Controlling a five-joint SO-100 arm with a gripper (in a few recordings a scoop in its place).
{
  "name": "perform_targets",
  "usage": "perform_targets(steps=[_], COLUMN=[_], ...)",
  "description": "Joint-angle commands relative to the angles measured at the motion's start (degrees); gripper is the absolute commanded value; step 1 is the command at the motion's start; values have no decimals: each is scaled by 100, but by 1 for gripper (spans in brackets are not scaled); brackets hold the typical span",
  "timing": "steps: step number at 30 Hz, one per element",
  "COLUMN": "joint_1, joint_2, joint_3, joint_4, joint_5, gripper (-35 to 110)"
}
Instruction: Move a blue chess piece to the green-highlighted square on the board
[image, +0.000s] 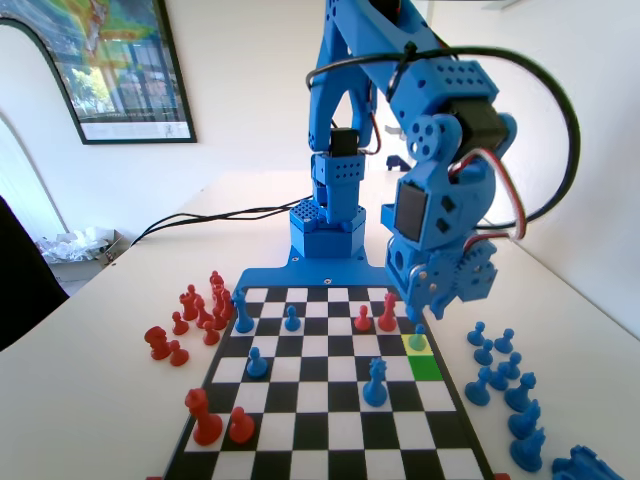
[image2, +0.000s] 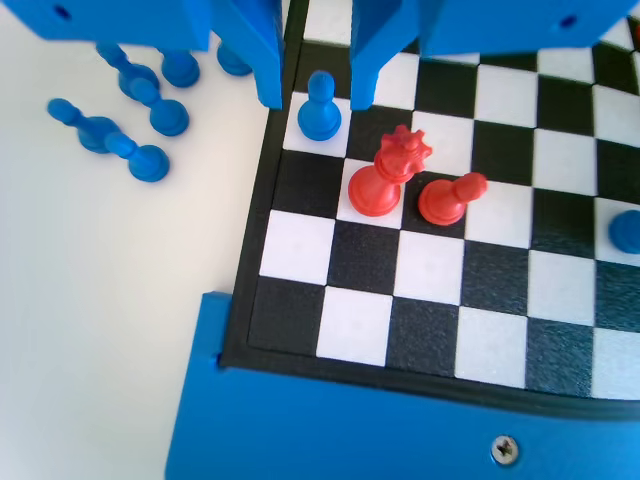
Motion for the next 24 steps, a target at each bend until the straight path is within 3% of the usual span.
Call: perform_targets(steps=[1,24], joint_1=[-9,-44], joint_2=[123,-378], joint_3=[-272,-545], joint_4=[-35,-141], joint_5=[-70,-79], gripper=[11,10])
